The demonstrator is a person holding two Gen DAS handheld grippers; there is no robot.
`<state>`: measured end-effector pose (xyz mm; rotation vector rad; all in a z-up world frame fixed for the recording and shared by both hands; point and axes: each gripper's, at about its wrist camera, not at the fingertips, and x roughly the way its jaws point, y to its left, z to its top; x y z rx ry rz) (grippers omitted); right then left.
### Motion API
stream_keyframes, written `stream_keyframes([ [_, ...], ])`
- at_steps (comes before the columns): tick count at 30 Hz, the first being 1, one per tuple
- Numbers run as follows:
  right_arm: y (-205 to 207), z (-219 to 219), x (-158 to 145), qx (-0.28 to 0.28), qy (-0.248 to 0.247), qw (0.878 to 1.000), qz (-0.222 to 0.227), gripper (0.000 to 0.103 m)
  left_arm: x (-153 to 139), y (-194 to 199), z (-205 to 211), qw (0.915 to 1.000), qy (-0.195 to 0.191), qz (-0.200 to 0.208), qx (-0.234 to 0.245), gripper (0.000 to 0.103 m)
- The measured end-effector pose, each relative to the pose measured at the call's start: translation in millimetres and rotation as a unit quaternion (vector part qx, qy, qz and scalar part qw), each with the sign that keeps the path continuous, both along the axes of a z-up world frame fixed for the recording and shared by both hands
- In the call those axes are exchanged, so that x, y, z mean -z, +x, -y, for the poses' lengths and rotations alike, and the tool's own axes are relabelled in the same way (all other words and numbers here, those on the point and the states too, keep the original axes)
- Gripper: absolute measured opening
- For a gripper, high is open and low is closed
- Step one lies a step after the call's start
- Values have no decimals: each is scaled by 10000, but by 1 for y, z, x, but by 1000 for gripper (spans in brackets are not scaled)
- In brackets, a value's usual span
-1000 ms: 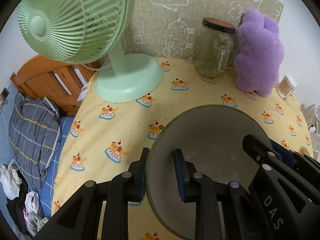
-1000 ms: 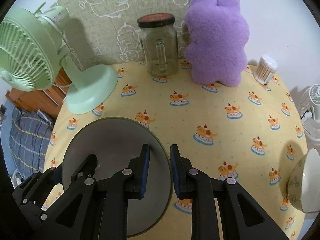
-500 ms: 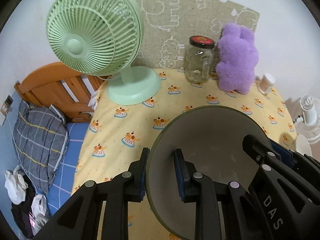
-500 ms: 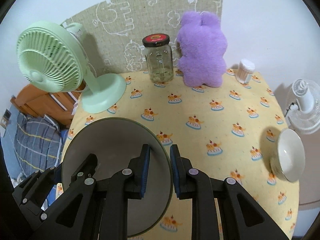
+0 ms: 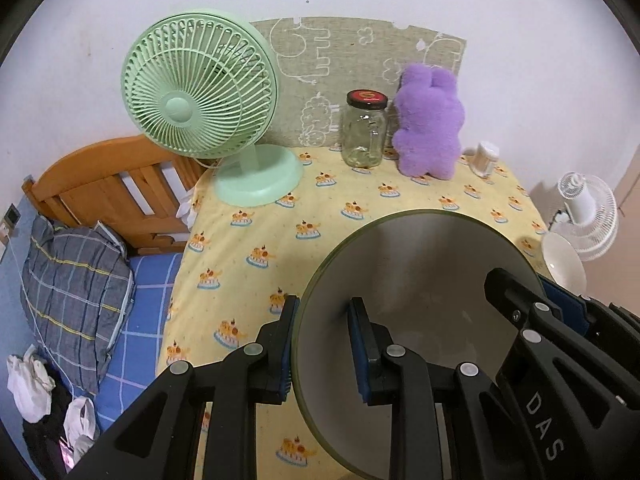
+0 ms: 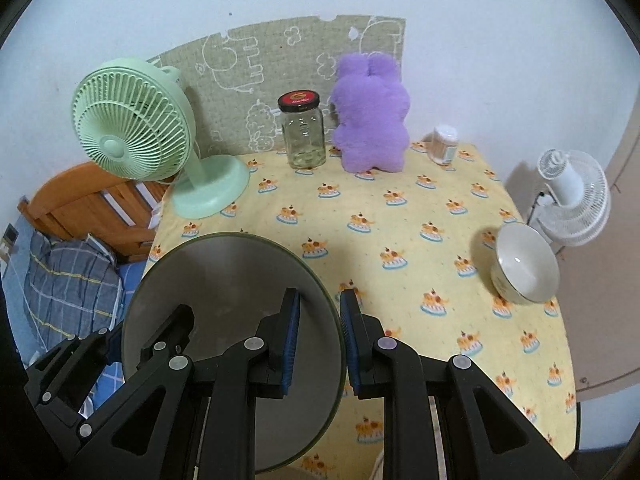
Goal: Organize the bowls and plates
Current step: 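Carry the floral bowl with both grippers toward the plate stack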
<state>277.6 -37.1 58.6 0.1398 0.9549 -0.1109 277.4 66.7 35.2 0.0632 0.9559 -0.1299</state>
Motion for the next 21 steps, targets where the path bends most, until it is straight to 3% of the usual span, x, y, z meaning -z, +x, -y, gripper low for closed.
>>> stream_keyframes([
  [10,-60,-12,2,179,28,9998,-53,24,8,-56,-10,9997,-32,-101,221,23],
  [21,-112,-11,30,222,-18,9994,-281,24,37,-99,-11,9987,-132,-409,280,23],
])
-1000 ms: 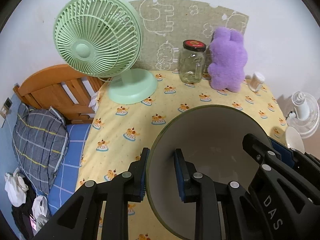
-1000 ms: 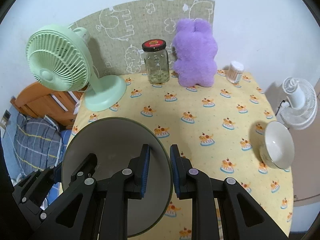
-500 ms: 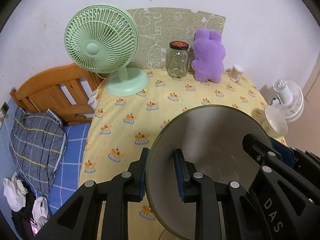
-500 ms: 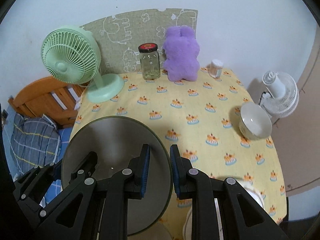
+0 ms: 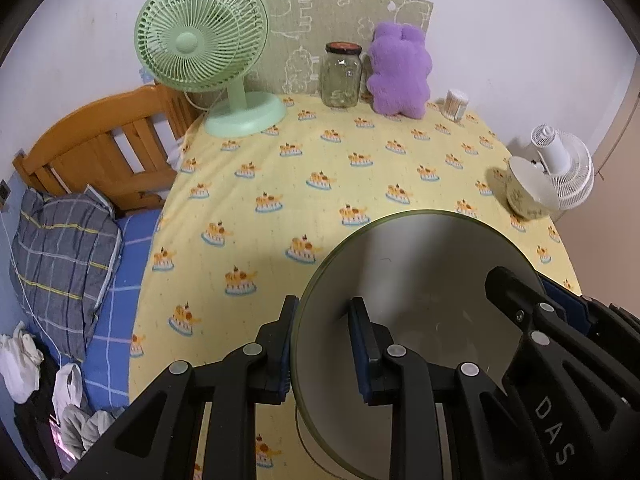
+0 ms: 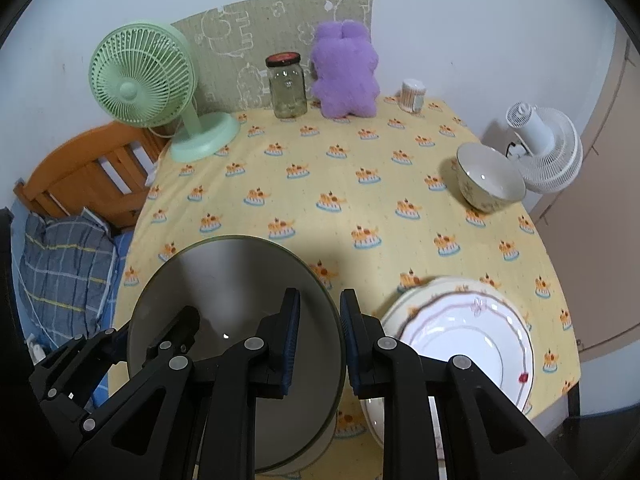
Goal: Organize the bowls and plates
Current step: 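Carry the floral bowl with both grippers toward the plate stack, then lower the floral bowl beside the plate stack and open both grippers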
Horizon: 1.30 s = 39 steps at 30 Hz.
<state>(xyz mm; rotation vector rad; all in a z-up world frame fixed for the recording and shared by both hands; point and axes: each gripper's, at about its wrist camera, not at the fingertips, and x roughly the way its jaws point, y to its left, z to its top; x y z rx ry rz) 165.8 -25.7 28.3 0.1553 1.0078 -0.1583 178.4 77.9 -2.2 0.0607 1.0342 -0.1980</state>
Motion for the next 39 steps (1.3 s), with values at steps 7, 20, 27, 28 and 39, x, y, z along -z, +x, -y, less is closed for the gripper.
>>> stream_keyframes([
  [7,-18,-3,16,22,13,9999,-122,24,17,-16,-2,9998,24,-176,77,23],
  [20,-27,-11,44,36,57,9990,-450,24,42,-23,-9,9990,124,-412,126,23],
  [27,-26,-14,55,50,67,9982,-594,24,53,-23,-11,9983,160,-542,148,23],
  [28,-26,-14,58,58,73,9980,-623,24,55,-23,-12,9981,167,-575,154,23],
  [39,-26,-15,72,155,55,9965,-823,24,69,-21,-10,9967,207,-752,239,23],
])
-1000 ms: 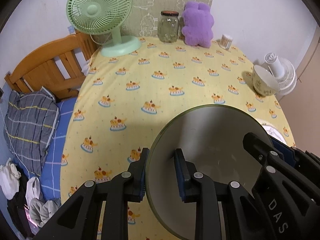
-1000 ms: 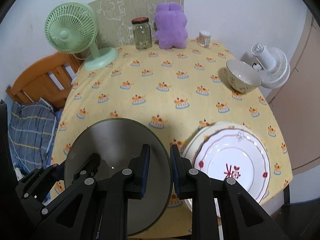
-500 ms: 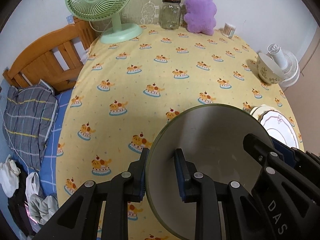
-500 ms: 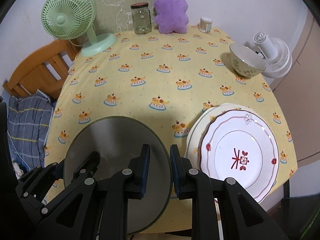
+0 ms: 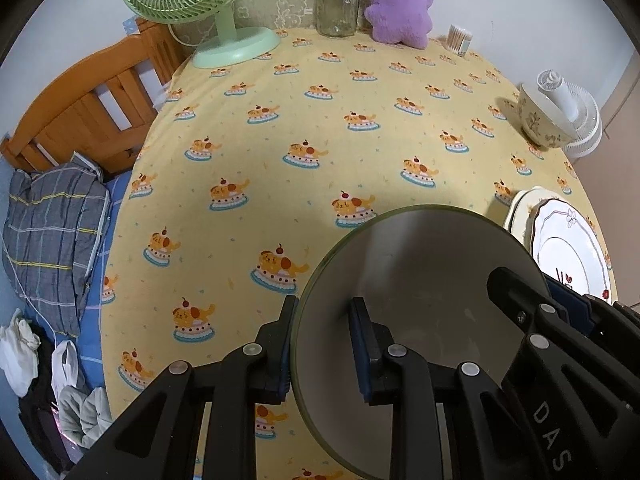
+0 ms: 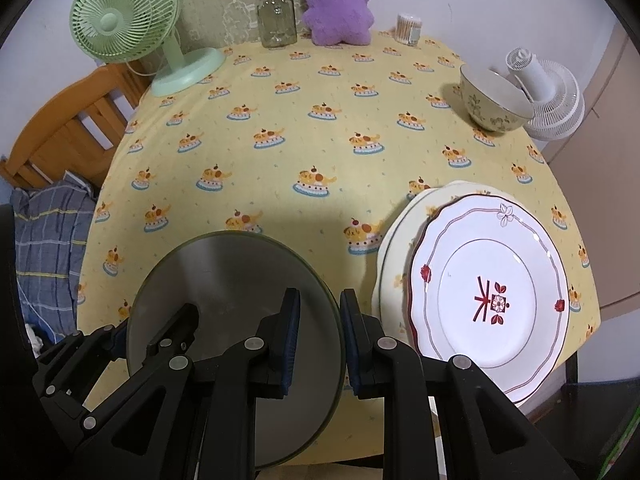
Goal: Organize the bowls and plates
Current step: 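Lower the floral bowl beside the plate stack and open both grippers, then move both grippers to the white bowl beside the white fan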
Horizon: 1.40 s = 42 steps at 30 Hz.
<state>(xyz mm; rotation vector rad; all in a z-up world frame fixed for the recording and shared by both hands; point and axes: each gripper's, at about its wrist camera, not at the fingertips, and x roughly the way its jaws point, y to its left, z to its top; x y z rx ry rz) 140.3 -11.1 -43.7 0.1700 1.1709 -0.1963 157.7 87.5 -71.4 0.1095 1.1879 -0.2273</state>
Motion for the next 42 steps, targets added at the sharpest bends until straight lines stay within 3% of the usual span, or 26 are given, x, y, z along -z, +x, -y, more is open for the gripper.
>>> stream_keyframes([
  [12,1,2,9,109,-14,9999,-63,24,6,1,2,10000,-38,11,54,24],
  [14,1,1,8,108,7,9999,-39,26,6,1,2,9997,-154,-71,147,35],
  [18,-1,1,5,-40,94,9999,25,32,-3,-5,4,9995,-225,7,222,42],
  [20,-2,2,1,-92,139,9998,68,41,-8,-5,4,9993,-276,-11,236,52],
  [22,-3,3,-5,-60,188,9997,115,59,-16,-6,4,9991,-361,4,239,64],
  [24,-5,5,-15,-23,204,9996,209,66,-25,-6,5,9990,-374,67,248,78],
  [27,-3,7,-27,-30,211,9993,298,73,-39,-4,7,9986,-414,168,265,86],
  [31,1,13,-43,-99,216,9983,532,82,-55,0,14,9978,-475,383,256,89],
  [42,22,58,-73,-464,192,9934,1032,83,-84,17,62,9952,-511,832,-58,90],
])
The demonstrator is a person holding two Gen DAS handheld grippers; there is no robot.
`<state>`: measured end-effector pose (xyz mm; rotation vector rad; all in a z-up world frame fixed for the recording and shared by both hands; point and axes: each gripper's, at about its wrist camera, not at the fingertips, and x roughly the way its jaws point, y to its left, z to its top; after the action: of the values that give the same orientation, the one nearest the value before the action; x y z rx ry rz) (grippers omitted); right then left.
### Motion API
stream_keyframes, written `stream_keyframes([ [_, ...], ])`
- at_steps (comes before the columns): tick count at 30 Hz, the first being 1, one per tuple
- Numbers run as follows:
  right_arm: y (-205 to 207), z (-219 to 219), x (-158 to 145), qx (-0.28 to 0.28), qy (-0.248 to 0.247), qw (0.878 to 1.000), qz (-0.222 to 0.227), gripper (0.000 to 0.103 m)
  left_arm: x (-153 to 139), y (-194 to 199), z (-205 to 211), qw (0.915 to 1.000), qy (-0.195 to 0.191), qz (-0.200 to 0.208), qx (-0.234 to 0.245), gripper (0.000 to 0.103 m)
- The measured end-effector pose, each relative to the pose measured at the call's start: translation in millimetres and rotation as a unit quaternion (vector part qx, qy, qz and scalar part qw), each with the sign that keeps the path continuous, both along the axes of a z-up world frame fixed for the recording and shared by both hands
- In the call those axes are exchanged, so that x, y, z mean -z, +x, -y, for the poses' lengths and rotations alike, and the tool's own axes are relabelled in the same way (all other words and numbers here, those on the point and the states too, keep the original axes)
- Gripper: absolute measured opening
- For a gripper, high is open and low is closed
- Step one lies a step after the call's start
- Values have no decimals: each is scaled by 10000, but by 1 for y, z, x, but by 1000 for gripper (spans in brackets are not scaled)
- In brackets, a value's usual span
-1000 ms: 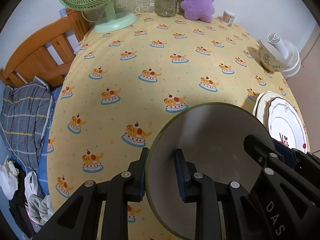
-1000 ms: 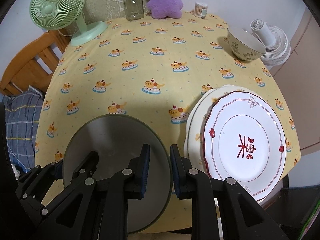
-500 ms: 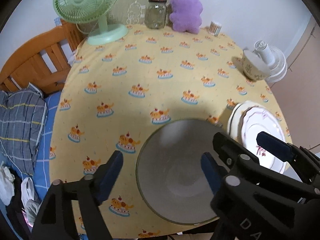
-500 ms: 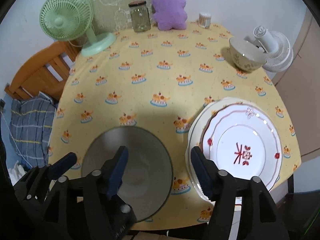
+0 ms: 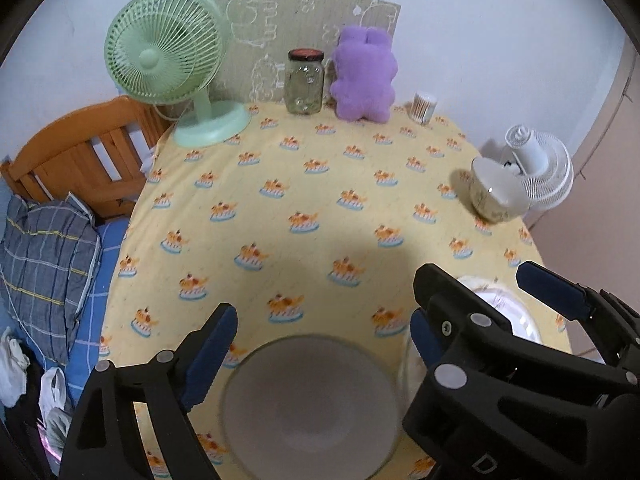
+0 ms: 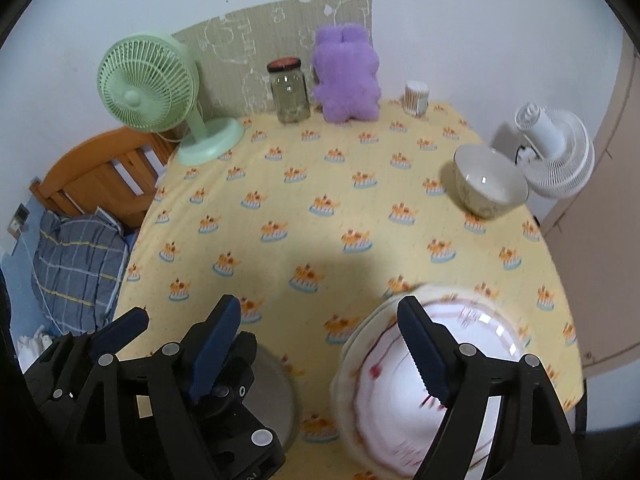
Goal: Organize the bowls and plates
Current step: 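Move both grippers to the white bowl beside the white fan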
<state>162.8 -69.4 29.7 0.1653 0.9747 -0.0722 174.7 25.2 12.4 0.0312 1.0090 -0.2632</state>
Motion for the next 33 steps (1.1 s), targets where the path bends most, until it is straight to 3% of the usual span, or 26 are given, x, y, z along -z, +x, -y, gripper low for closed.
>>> stream_keyframes([
  [20,54,153,-31,-433,-126,9987,240,83,-35,47,154,9975,154,335,-611,89],
  [33,100,246,-22,-369,-239,9984,349,83,-17,90,235,9956,185,436,-809,87],
])
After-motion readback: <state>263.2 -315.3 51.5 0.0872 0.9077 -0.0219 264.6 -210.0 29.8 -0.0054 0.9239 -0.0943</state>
